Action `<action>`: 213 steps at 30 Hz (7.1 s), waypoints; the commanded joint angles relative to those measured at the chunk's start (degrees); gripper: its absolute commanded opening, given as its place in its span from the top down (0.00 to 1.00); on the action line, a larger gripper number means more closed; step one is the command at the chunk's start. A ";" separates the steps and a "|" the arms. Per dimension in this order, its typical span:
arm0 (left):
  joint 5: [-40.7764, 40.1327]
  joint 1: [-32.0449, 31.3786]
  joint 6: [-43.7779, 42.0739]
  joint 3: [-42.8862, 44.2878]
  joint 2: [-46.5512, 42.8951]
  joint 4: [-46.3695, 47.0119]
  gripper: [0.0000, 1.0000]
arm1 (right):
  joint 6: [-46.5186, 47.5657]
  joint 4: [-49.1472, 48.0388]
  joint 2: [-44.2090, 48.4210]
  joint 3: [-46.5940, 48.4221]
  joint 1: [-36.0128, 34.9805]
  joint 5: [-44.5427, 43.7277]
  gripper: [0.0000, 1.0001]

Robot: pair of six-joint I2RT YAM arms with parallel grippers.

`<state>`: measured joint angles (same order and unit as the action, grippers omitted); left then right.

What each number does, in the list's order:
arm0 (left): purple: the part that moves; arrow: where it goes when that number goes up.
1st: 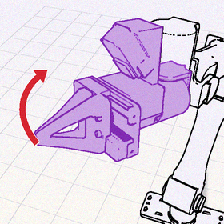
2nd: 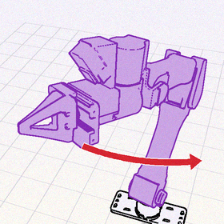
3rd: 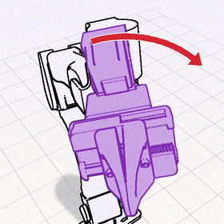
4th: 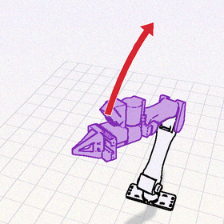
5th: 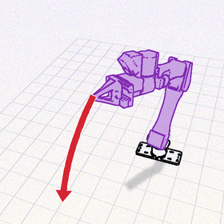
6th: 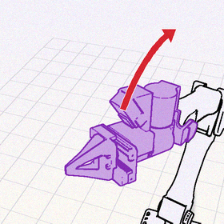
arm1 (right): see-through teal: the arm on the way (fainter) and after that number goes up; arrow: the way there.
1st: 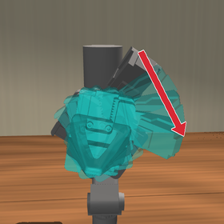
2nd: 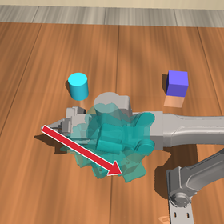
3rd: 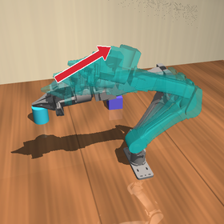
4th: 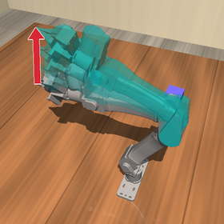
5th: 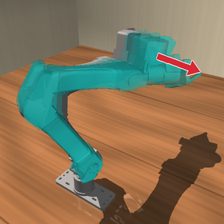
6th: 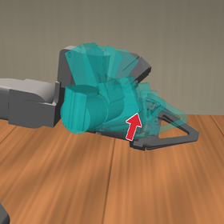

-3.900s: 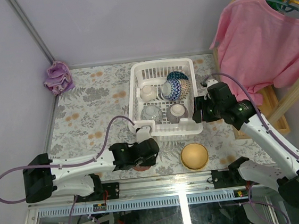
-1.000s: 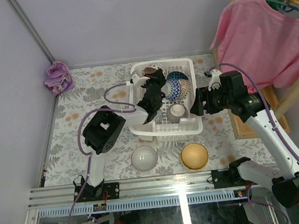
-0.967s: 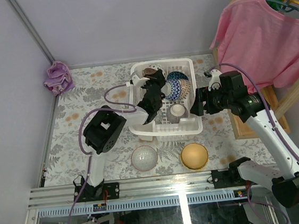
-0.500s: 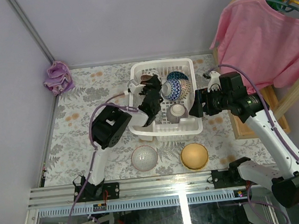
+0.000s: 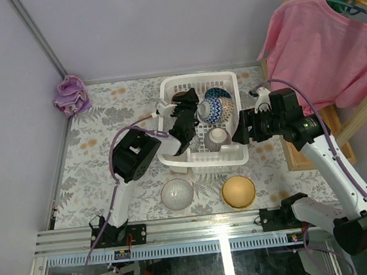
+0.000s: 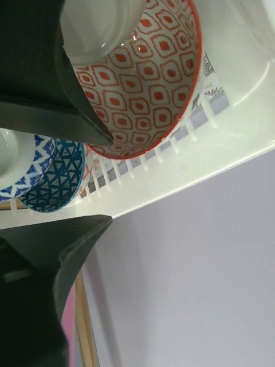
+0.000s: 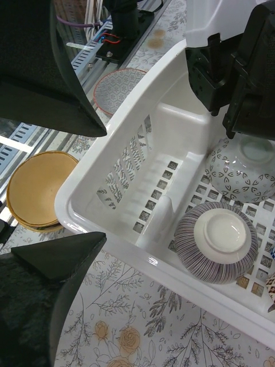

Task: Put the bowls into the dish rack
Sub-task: Place the bowl in the dish rack, then pick up the bowl from the center of the board, then place the bowl in the dish rack.

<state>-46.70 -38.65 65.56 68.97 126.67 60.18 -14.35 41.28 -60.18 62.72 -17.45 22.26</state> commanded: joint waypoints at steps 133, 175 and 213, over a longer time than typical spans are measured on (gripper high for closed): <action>-29.62 -36.82 35.86 -2.73 -35.51 -52.71 1.00 | 0.18 24.11 -0.59 36.58 0.37 -9.87 0.16; -30.16 -41.52 88.69 6.82 -17.04 -98.24 0.80 | -0.06 22.15 1.01 33.39 0.33 -4.71 0.16; -16.99 -44.96 85.48 2.50 -21.03 -95.15 0.00 | -2.24 20.56 0.75 33.05 0.36 -2.27 0.16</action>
<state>-74.59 -82.17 117.16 74.74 103.48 -27.24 -16.03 62.37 -59.75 95.29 -17.45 17.69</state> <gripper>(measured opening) 0.990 0.842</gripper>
